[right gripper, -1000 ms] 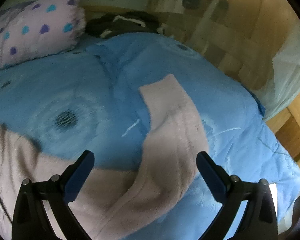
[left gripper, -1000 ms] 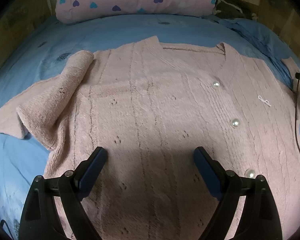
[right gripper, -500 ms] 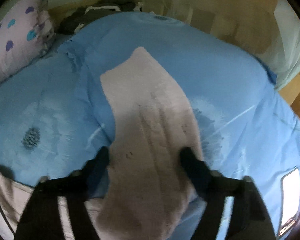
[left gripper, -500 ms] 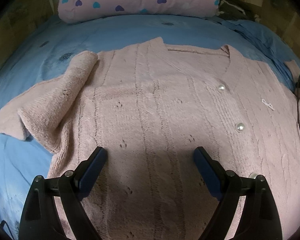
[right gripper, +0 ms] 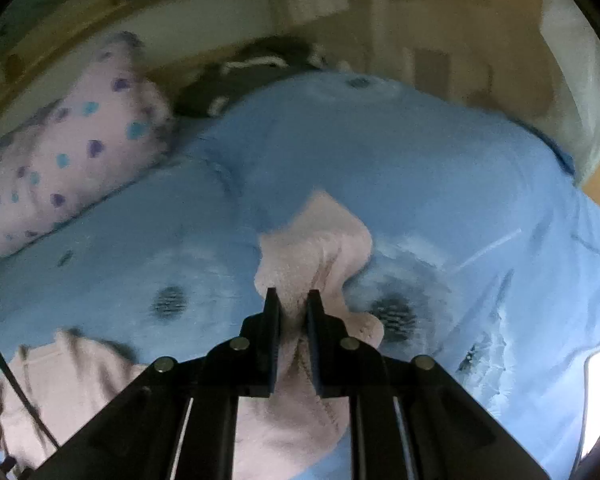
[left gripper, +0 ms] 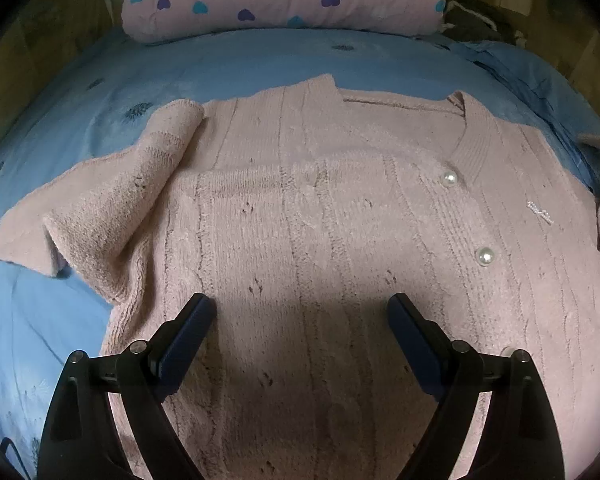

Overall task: Fold small clothes
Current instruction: 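Carry the sleeve across the cardigan front with the right tool, release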

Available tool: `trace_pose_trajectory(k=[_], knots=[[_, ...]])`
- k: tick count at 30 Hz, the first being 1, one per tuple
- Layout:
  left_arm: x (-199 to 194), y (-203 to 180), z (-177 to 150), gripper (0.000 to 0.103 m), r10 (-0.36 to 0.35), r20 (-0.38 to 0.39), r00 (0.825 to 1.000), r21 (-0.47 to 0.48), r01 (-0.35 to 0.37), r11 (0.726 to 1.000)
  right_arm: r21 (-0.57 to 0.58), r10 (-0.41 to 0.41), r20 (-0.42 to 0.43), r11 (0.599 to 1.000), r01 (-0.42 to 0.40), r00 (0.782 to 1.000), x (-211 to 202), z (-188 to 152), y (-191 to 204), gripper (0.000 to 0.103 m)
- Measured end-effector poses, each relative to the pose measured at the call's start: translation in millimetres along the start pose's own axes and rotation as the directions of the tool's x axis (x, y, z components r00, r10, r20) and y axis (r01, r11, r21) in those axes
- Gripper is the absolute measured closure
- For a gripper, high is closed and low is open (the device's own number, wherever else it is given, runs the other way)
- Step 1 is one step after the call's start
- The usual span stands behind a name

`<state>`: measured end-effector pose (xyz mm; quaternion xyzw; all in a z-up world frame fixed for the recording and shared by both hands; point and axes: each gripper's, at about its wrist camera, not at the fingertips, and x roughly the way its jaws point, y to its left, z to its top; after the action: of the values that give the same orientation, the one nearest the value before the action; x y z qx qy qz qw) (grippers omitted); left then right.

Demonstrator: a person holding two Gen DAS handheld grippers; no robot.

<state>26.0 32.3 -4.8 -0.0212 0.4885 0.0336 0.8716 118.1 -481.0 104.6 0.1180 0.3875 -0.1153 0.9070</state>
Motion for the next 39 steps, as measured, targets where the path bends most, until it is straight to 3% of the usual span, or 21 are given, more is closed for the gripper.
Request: trace_pose_trajectory(k=[3,8,14,21,24,30,35,38,39], knots=[[0,-2,0,0.017,0.040,0.001,0.999,0.024,-0.040,0.999,-0.036,0.068,0.014,0.997,-0.068,0.998,-18,1,23,0.090],[1,1,1,0.017,0.034,-0.004,0.999,0.006,-0.034,0.999,-0.118,0.155,0.020,0.981,-0.152,0.988,-46,-2,69,0.090],[-2,3,4,0.017,0.053,0.007,0.999,0.003,-0.053,0.999,-0.234,0.286,0.030,0.933,-0.271,0.958,-90,-9,141,0.091],[-8,11,7,0.018,0.055,0.020,0.998,-0.016,-0.055,0.998,-0.305,0.451,-0.031,0.846,-0.438,0.892,-124,-36,217,0.090],[-11,22,12,0.018,0.054,0.025,0.998,-0.049,-0.053,0.997,-0.268,0.522,-0.114,0.803,-0.532,0.845,-114,-59,244,0.090],[-15,47,18,0.018,0.083,0.027,0.996,-0.125,-0.079,0.989,-0.180,0.526,-0.278,0.793,-0.582,0.804,-56,-131,273,0.090],[-14,54,20,0.018,0.090,0.023,0.996,-0.144,-0.086,0.986,-0.188,0.458,-0.379,0.813,-0.551,0.804,-17,-182,275,0.089],[-16,52,20,0.018,0.081,0.034,0.996,-0.140,-0.076,0.987,-0.182,0.442,-0.419,0.815,-0.550,0.793,-10,-196,274,0.083],[-16,52,20,0.018,0.072,0.035,0.997,-0.139,-0.066,0.988,-0.178,0.444,-0.421,0.814,-0.552,0.791,-10,-196,273,0.074]])
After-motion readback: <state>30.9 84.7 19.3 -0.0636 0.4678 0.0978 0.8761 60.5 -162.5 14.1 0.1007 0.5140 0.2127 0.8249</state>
